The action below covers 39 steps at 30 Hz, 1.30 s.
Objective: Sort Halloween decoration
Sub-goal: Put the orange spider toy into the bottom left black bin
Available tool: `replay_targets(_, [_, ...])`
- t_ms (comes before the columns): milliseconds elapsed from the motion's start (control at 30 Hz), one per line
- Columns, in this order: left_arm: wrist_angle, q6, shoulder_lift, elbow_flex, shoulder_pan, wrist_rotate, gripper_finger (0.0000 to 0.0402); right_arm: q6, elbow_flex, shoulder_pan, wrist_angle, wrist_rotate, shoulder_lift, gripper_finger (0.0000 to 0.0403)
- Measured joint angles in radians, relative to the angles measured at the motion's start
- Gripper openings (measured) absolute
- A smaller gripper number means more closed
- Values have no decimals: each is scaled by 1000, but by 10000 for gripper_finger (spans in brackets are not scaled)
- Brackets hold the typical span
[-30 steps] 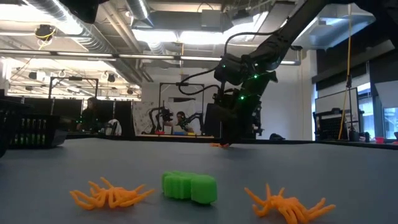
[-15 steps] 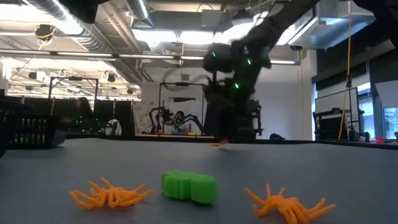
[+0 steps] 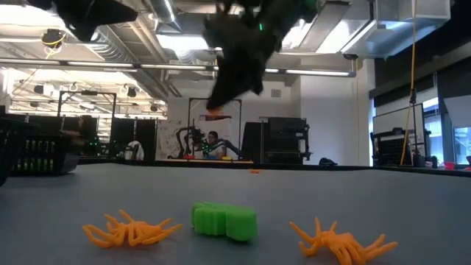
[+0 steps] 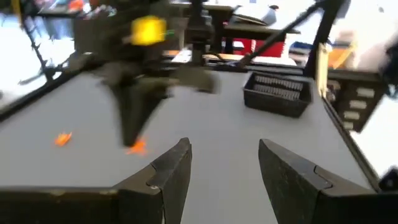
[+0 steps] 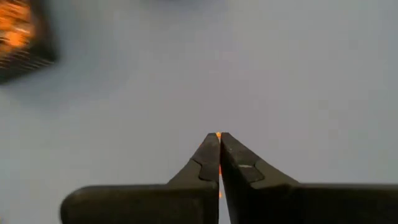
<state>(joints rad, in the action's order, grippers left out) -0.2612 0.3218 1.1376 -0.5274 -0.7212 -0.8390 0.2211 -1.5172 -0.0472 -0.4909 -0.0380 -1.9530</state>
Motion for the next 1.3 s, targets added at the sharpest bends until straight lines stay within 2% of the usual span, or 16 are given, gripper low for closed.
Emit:
replay_targets(167, [103, 167, -47, 0, -5, 0, 179, -4, -37, -101, 91, -86, 0, 2])
replay_targets(500, [123, 279, -11, 1, 36, 5, 179, -120, -41, -226, 385, -299, 2, 2])
replay_targets(767, [122, 299, -6, 1, 72, -34, 179, -124, -41, -235, 437, -307, -2, 2])
replay_targets(1300, [86, 278, 42, 1, 95, 63, 179, -129, -41, -234, 491, -283, -51, 2])
